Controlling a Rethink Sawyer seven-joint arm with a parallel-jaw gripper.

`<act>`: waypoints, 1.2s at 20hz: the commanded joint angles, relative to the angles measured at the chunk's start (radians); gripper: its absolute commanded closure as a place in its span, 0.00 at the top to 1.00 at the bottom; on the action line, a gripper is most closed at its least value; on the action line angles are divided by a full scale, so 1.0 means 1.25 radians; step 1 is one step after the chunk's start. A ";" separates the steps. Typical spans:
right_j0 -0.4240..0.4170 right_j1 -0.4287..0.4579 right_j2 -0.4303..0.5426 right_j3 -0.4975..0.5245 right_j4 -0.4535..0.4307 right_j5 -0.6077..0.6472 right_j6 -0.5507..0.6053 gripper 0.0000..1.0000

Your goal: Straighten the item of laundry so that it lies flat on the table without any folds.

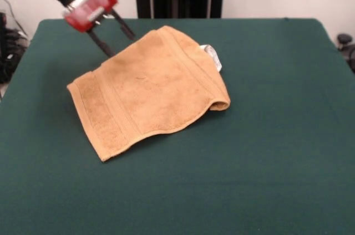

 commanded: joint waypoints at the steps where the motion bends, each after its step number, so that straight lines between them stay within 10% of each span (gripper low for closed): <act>1: -0.036 -0.039 0.070 -0.079 -0.036 -0.011 -0.202 1.00; 9: -0.102 -0.067 0.096 -0.172 -0.144 -0.135 -0.134 1.00; 14: -0.168 -0.088 0.227 -0.193 -0.185 -0.527 0.093 1.00; 24: -0.098 -0.065 0.159 -0.132 -0.162 -0.523 0.015 1.00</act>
